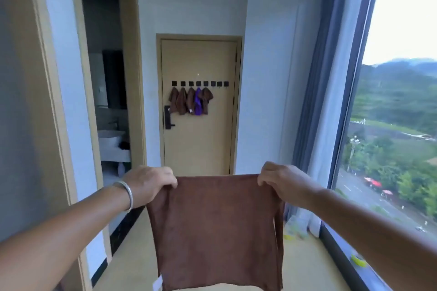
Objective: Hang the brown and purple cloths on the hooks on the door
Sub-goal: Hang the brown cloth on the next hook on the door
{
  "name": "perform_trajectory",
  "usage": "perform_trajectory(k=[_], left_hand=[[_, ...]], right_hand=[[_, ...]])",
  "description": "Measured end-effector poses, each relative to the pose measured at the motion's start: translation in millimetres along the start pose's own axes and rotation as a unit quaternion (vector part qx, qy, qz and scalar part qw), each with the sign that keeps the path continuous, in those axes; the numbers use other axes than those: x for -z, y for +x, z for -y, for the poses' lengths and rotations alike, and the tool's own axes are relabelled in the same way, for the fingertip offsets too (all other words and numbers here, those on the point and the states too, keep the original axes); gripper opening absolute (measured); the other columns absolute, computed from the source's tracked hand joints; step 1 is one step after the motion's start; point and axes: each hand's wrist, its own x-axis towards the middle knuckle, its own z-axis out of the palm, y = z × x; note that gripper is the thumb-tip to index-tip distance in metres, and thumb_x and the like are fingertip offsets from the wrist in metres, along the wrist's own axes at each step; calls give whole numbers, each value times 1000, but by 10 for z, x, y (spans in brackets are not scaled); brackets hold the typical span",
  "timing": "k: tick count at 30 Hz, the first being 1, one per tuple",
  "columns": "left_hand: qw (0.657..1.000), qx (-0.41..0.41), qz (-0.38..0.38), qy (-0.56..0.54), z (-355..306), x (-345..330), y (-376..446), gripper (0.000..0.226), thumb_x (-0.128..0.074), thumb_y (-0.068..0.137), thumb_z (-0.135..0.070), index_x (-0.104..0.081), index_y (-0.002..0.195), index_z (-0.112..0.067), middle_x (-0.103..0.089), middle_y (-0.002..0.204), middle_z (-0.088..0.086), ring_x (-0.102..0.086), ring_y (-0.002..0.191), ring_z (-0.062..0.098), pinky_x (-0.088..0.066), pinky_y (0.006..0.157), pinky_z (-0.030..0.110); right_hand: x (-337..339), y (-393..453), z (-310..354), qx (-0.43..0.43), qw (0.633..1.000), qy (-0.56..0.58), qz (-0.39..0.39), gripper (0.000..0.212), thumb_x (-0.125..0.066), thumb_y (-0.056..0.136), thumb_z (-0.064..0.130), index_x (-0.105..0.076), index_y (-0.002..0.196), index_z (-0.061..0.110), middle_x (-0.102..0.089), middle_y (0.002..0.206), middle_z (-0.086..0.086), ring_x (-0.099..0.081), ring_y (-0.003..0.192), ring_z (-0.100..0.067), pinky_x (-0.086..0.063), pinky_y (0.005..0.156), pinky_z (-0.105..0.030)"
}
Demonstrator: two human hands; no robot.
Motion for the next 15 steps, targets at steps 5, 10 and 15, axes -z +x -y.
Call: perform_trajectory(k=[5,10,15], left_hand=[[995,26,-81,58,290,831,319,42,-40,92,-6,-58,106,-41,-58,109,-24,-57,87,9,-35,76,21],[982,62,-157,80,423,1501,499,41,-42,90,-9,-63,104,-41,-65,107,-23,-58,93,13,-43,87,32],[976,76,-184,85,428,1872,535,10,-57,88,-32,-62,96,-37,-58,91,-19,-53,88,9,-43,75,28]], right_hand=[[810,303,42,-7,998,-42,-54,39,-45,91,-1,-68,102,28,-58,109,14,-60,88,-13,-50,78,-28],[1420,518,190,-45,990,-68,-113,30,-45,92,18,-69,100,35,-59,107,21,-57,93,-6,-48,83,-26],[1765,695,349,-62,980,-72,-174,11,-61,87,28,-71,86,32,-62,93,18,-57,82,-7,-47,73,-25]])
